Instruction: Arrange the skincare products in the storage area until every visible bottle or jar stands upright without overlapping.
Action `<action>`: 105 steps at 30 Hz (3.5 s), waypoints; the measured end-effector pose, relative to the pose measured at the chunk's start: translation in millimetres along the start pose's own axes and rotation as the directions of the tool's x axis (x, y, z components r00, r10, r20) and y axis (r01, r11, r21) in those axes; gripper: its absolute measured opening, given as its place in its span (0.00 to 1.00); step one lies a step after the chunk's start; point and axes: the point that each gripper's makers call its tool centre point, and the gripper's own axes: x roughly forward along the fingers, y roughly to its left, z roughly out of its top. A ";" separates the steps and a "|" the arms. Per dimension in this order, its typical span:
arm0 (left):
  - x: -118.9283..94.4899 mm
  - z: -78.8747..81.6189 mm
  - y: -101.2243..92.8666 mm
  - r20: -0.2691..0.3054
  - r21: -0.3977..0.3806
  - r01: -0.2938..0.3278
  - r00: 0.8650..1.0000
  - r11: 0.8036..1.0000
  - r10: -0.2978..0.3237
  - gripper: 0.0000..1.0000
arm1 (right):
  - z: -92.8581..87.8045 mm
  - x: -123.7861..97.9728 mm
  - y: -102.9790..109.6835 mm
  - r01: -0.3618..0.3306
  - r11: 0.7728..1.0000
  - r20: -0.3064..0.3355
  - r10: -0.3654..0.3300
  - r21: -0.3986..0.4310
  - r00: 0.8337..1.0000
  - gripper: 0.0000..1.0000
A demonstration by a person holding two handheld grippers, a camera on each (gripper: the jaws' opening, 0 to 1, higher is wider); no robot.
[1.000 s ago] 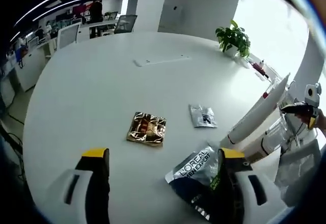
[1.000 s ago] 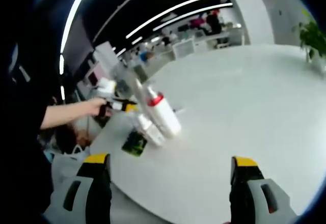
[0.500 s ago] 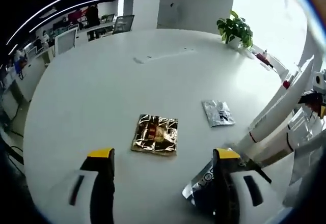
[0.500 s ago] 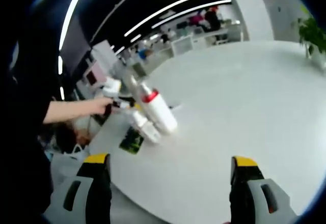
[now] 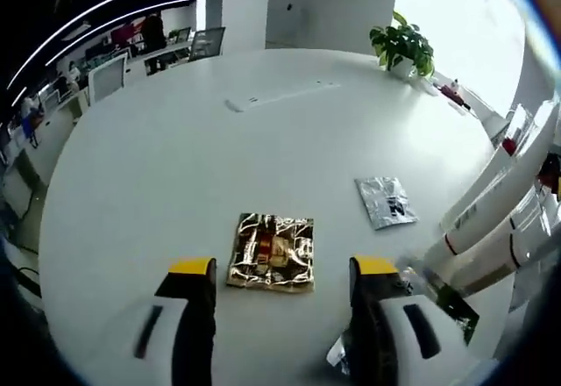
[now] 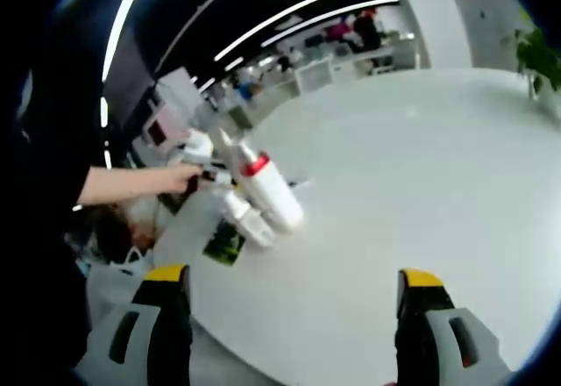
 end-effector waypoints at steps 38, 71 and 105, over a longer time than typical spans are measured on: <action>7.7 -0.2 -1.5 -0.057 0.130 0.008 0.998 0.991 0.000 0.16 | -2.4 5.2 0.1 -0.005 1.000 -0.013 0.005 0.004 1.000 0.99; -30.7 3.0 -7.9 -0.037 0.047 -0.010 0.999 0.999 0.012 0.00 | 13.9 1.2 17.6 -0.026 0.999 0.019 0.026 -0.033 0.999 0.99; -136.6 19.4 -38.6 0.083 0.094 -0.043 0.996 0.995 0.035 0.00 | 43.1 -6.4 70.8 -0.143 0.978 0.064 0.154 -0.150 0.986 0.99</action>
